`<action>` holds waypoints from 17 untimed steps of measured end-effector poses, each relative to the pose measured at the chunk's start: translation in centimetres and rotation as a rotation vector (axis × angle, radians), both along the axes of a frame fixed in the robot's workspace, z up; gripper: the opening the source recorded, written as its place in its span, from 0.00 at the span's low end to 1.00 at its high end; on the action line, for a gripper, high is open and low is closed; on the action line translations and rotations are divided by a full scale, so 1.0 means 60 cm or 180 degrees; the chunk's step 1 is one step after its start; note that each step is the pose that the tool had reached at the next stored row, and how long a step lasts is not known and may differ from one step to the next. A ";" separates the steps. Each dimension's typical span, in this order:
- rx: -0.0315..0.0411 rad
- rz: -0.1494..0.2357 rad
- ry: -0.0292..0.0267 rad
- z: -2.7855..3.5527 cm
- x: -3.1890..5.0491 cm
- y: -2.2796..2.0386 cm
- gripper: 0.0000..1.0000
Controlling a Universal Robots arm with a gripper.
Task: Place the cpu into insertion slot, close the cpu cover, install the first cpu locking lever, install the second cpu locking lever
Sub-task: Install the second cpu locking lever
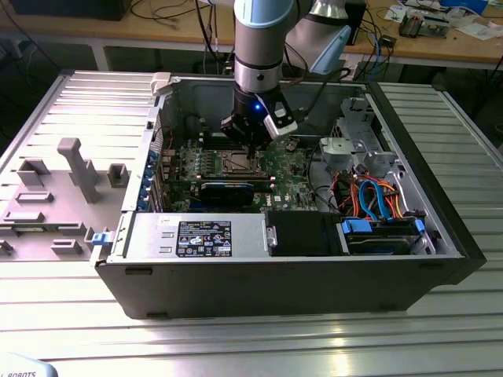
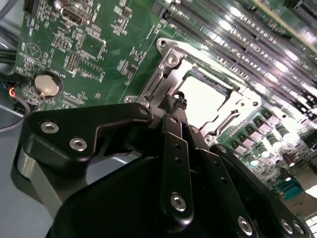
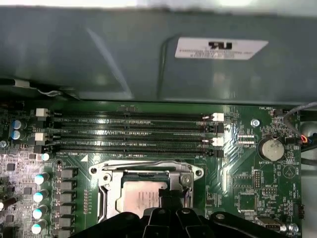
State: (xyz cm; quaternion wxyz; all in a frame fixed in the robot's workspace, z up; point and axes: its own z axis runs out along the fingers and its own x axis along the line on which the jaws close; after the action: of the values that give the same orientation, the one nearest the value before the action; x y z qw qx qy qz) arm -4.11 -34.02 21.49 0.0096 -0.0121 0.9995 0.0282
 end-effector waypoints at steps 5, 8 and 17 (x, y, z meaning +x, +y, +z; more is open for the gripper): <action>-0.0002 0.0000 0.0000 0.018 0.000 -0.0016 0.11; -0.0003 0.0000 0.0000 0.024 0.000 -0.0027 0.11; -0.0011 0.0000 0.0000 0.022 0.000 -0.0196 0.11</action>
State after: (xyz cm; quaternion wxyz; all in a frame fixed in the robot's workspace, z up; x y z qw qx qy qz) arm -4.11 -35.20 22.79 0.0096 -0.0121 0.9995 0.0264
